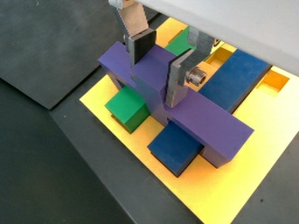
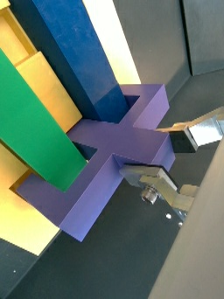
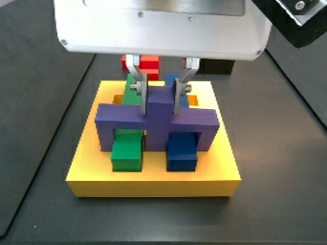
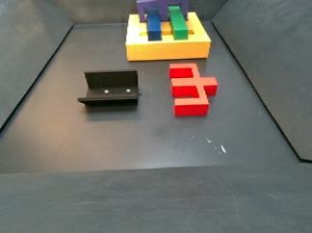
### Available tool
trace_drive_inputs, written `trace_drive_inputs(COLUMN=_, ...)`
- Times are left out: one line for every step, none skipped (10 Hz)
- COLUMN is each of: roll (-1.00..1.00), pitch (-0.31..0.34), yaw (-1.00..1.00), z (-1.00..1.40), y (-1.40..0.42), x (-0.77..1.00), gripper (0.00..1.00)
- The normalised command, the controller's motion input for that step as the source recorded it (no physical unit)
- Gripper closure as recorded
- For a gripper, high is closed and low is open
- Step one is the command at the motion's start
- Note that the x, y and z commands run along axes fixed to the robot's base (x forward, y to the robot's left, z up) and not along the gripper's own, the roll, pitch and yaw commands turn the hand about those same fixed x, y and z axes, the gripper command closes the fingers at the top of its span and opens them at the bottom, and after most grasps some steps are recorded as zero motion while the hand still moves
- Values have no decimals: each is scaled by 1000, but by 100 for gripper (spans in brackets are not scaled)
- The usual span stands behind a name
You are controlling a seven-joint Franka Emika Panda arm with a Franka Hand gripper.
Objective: Pick up the purple object. Move up. Move to above the board. Insert the purple object.
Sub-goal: Insert the purple object.
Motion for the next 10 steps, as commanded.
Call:
trace_drive_inputs(roll=-281, pitch=-14, yaw=-20, z=-360, y=0, x=91, gripper=100)
trace_drive_inputs(roll=-259, pitch=-107, yaw=-14, z=-446, y=0, x=0, gripper=100)
trace_drive_inputs(roll=-144, pitch=0, yaw=-11, z=-214, y=-211, x=351, gripper=100)
trace_drive_inputs(roll=-121, pitch=0, yaw=-9, z=-20, y=-151, x=429, gripper=100)
trace_drive_inputs(roll=-200, pitch=11, yaw=23, z=0, y=-97, x=391, gripper=100)
trace_drive_inputs(roll=-177, pitch=16, yaw=0, z=-31, y=-100, x=374, gripper=100)
trace_drive_inputs(roll=-183, pitch=-10, yaw=-29, z=-91, y=-60, x=217, gripper=100)
trace_drive_inputs(roll=-83, pitch=0, yaw=-83, z=-31, y=-149, x=346, gripper=100)
trace_drive_inputs(roll=-183, pitch=0, yaw=-9, z=-20, y=-37, x=266, gripper=100)
trace_drive_inputs(roll=-393, pitch=-16, yaw=-43, z=0, y=9, x=74, gripper=100)
